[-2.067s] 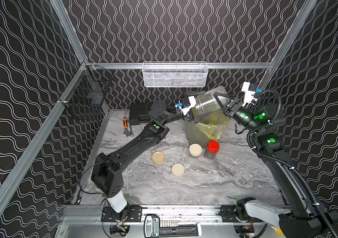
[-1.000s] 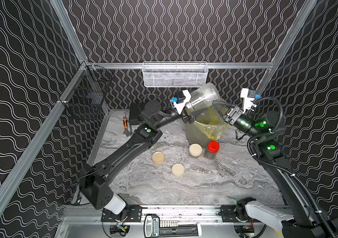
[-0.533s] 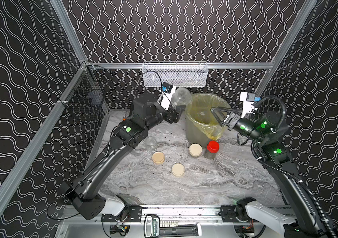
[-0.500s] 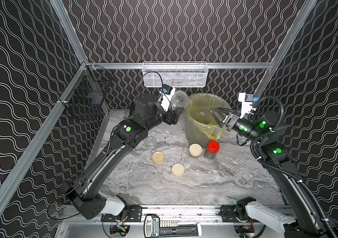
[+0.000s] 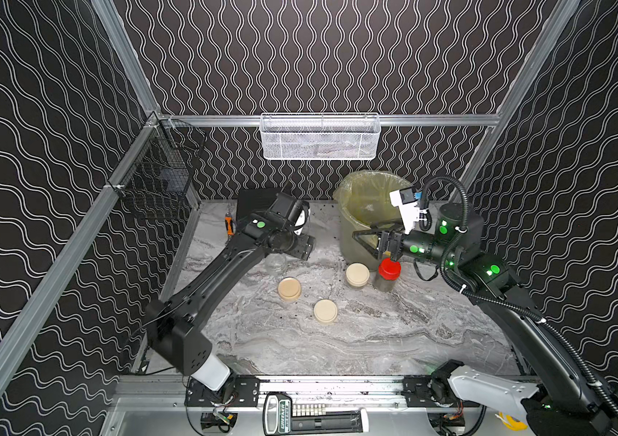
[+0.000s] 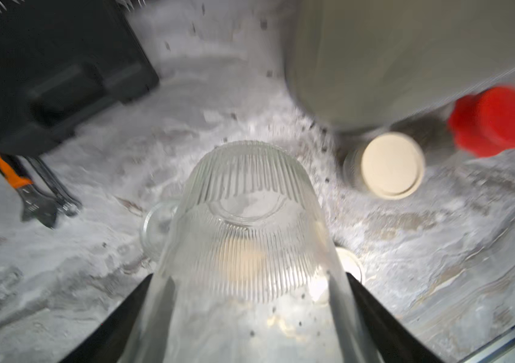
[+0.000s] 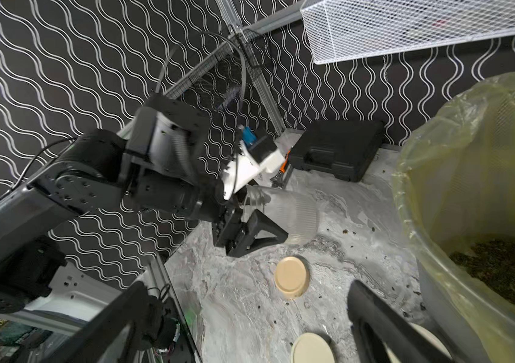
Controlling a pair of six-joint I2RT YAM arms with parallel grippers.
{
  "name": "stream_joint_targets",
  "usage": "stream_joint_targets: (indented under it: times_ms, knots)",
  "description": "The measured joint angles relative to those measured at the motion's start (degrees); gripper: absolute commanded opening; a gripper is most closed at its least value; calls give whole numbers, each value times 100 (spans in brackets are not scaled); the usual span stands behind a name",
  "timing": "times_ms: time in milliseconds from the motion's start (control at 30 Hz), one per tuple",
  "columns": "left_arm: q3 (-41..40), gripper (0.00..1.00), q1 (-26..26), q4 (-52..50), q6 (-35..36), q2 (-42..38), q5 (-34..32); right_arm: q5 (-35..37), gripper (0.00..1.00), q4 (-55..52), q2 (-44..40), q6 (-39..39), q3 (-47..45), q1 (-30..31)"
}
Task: Empty moldy tea leaves from jars
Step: Place the jar at the center of the board.
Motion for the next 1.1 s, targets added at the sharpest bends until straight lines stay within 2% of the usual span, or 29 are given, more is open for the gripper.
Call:
stream_joint_targets:
  times_ms: [267, 500, 800, 933, 1100]
  knots:
    - [420, 23, 63, -44, -24, 1325, 190, 293, 99, -240, -55, -120, -83, 166]
    - [1067, 24, 70, -240, -13, 2275, 15, 468, 99, -269, -94, -151, -195, 177]
    - [1495, 28, 70, -588, 107, 2909, -210, 649, 99, -278, -129, -184, -195, 192]
    - [1657, 33, 70, -675, 199, 3154, -348, 726, 99, -278, -133, -184, -195, 192]
    - [1757, 55, 68, -723, 240, 3261, -496, 787, 99, -275, -168, -181, -203, 192]
